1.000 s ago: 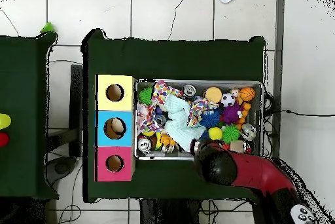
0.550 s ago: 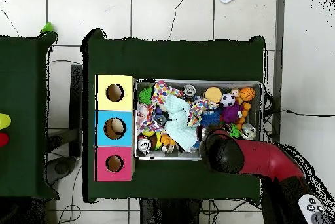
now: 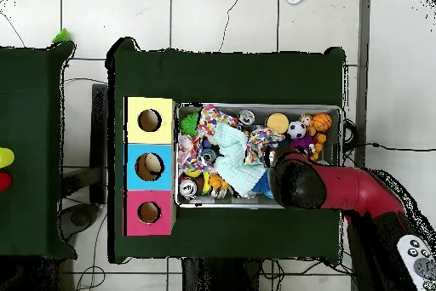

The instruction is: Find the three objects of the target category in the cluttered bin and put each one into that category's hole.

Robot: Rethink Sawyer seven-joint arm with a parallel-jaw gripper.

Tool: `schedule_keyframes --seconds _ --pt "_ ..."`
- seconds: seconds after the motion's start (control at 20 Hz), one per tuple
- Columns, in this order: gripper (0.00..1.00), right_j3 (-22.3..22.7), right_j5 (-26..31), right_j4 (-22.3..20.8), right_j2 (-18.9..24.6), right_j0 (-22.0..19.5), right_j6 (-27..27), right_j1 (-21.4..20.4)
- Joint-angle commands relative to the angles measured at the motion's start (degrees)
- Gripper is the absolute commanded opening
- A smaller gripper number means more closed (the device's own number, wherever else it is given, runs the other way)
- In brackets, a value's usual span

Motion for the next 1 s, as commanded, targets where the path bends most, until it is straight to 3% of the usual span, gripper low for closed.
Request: schedule_keyframes --seconds 0.05,0.45,1.0 --pt "1.00 -7.49 8.39 -4.77 6.79 -3.31 -13.93 4.84" --pt "1.00 -10.45 9.74 -8.39 11.59 -8.68 -19.51 9.01" --pt "1.00 -13.24 7.31 -16.24 13.81 -11.82 -20.43 12.33"
